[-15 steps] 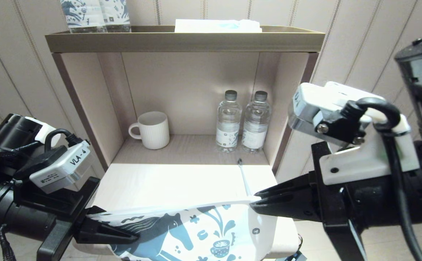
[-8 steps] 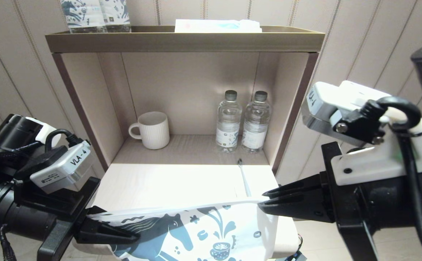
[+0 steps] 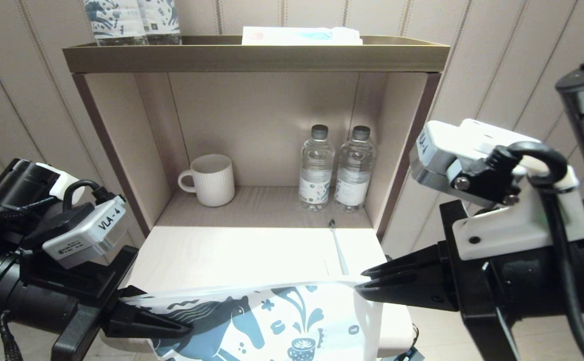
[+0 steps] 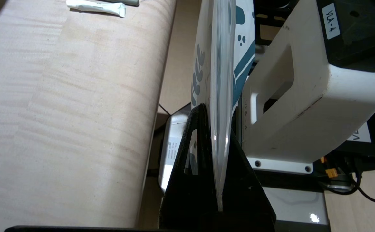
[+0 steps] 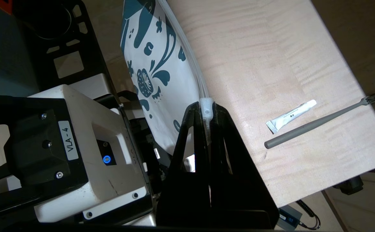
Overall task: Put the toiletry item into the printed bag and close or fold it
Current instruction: Open the storage bag
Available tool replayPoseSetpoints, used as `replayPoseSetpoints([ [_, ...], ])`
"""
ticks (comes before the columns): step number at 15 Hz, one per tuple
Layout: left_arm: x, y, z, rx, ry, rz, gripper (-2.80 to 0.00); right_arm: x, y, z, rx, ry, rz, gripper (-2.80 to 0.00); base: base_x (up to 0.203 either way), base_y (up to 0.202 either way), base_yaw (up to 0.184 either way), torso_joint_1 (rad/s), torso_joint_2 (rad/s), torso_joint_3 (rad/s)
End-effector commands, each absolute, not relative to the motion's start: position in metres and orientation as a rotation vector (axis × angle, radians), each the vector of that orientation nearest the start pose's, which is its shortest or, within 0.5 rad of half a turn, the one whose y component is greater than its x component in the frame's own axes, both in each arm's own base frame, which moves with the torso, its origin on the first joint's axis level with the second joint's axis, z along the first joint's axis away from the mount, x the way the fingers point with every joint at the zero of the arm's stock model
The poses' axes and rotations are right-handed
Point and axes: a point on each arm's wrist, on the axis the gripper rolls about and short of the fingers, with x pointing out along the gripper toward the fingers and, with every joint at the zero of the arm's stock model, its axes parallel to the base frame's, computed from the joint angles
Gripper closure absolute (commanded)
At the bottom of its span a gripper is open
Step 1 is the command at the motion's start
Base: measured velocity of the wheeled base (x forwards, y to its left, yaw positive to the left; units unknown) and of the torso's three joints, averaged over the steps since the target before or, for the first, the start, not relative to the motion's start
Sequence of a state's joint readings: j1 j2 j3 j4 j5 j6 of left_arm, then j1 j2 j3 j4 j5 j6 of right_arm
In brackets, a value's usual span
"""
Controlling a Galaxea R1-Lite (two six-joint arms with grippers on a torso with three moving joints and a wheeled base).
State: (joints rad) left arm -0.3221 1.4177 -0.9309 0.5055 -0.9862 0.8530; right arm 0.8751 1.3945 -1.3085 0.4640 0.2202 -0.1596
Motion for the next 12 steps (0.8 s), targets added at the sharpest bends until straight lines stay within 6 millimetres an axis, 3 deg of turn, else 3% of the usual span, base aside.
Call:
replayPoseSetpoints([
  [1, 0.1786, -0.0795, 0.2039, 0.326, 0.417, -1.506, 0.0, 0.1352, 0.1704, 0.3001, -0.331, 0.473, 1.115, 0.0, 0.0, 0.0, 0.0, 0.0, 0.0, 0.0],
  [8, 0.1798, -0.0799, 0.2031, 0.324, 0.421, -1.507, 0.0, 0.1385, 0.1737, 0.2941, -0.322, 0.42, 1.108, 0.0, 0.0, 0.0, 0.0, 0.0, 0.0, 0.0],
  [9, 0.1811, -0.0806, 0.2017, 0.321, 0.428, -1.51, 0.0, 0.1391, 0.1749, 0.2962, -0.317, 0.403, 1.11, -2.58, 0.0, 0.0, 0.0, 0.0, 0.0, 0.0],
  [10, 0.1813, -0.0819, 0.2008, 0.321, 0.432, -1.516, 0.0, 0.1391, 0.1749, 0.2968, -0.316, 0.389, 1.114, -2.8, 0.0, 0.0, 0.0, 0.0, 0.0, 0.0],
  [12, 0.181, -0.0822, 0.2006, 0.321, 0.433, -1.518, 0.0, 0.1391, 0.175, 0.2943, -0.314, 0.399, 1.116, -2.8, 0.0, 0.0, 0.0, 0.0, 0.0, 0.0],
])
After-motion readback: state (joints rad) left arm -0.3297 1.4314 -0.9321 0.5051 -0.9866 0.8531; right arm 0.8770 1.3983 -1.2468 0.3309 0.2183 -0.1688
